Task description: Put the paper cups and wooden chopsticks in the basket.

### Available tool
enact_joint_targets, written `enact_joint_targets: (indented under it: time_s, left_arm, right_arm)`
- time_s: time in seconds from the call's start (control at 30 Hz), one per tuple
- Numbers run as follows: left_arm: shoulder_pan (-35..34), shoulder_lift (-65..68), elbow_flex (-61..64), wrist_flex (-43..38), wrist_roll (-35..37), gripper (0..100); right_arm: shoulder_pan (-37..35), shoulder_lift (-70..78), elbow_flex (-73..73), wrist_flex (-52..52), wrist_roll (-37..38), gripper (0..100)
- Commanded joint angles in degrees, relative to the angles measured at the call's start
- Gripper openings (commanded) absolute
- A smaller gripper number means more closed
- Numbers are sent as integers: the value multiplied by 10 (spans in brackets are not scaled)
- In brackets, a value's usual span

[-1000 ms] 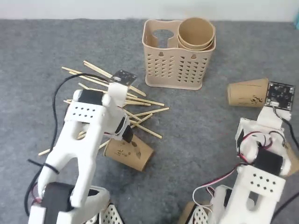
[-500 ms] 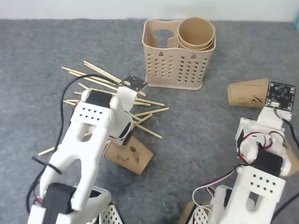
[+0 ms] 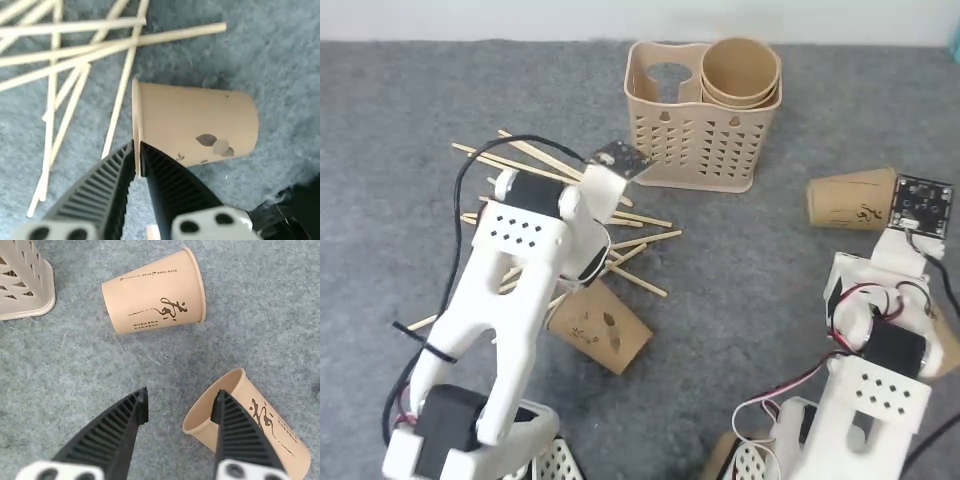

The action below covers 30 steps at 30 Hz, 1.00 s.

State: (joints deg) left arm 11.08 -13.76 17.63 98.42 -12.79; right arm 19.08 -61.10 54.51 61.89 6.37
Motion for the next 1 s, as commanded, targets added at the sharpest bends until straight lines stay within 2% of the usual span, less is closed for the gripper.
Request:
enact_joint_targets:
  time_s: [0.0,0.2,0.37,0.47,0.6,0.77,0.97]
  left_arm:
    - [4,-3,-44,23,-6,12]
    - [-40,-1,-42,23,3,45]
    - [-60,3,-32,23,5,253]
    - [-55,3,-7,23,5,333]
    - [-44,3,35,18,3,338]
    - [-43,4,100,-29,3,338]
    - [-42,4,127,-40,3,338]
  right_arm:
    - [7,-16,-5,0,-8,221]
    - [4,-16,11,-5,-8,221]
    - [-11,-16,23,-6,-8,221]
    - [-11,-16,23,-6,-8,221]
    - [-11,-16,23,-6,-8,221]
    - [-11,-16,24,-2,-8,221]
    - [-11,-16,24,0,-8,221]
